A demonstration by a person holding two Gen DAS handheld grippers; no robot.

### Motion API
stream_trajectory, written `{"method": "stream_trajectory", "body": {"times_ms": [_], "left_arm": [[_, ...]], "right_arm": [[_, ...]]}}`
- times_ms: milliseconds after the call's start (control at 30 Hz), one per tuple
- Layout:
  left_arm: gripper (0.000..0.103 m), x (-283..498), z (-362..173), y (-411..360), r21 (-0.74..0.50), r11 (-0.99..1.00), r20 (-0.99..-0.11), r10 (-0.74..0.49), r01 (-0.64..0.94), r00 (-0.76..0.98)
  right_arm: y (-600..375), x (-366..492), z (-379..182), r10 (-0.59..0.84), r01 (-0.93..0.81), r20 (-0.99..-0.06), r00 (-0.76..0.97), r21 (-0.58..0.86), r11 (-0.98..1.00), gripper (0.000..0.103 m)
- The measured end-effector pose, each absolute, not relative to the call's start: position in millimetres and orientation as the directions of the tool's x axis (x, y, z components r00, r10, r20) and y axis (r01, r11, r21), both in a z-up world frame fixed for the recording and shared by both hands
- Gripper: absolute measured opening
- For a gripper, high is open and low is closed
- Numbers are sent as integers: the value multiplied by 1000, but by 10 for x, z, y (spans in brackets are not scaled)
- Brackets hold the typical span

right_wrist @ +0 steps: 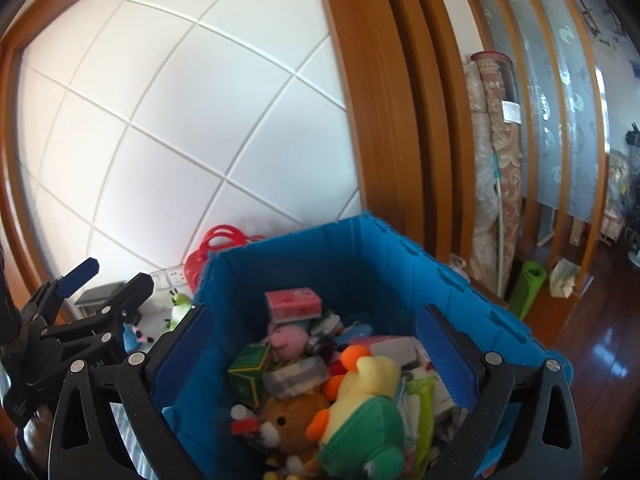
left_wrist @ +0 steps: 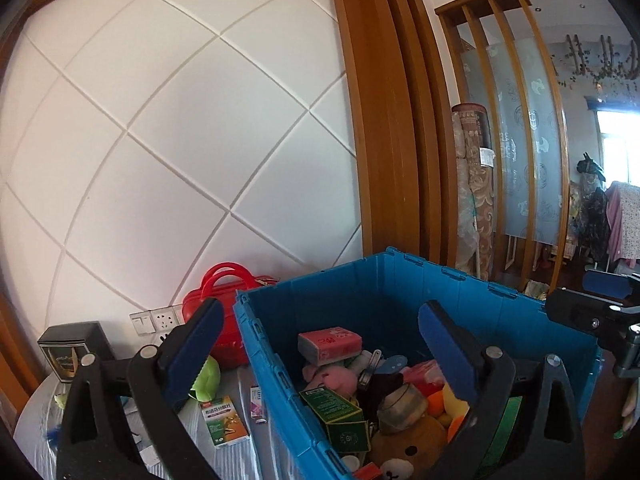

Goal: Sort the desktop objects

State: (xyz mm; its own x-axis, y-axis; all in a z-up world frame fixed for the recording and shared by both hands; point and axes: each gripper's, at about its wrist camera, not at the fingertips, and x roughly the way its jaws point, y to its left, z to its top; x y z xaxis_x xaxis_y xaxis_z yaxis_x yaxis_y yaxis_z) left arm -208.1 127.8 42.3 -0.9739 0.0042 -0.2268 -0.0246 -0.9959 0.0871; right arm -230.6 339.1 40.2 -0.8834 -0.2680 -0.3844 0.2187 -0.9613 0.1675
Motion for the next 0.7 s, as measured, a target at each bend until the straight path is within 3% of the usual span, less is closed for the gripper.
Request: {"method": "stream_trajectory", "body": {"times_ms": [300,500,700], "left_arm": [[99,-1389,252,754,114,-991,-183,-83,63,-980],[99,-939,116,221,121,-981,-195,-173,151,-966],[99,-504,133,-270,118,-973,-152,-216,200,-964]], "right_arm": [[2841,-1705,301,-310,293,-324,-894,101,-951,103],[2360,-1282,145,-371,351,-294,-881,120,-929,103],[1875,-990,6,-372,343,-286,-883,150,-927,103]]}}
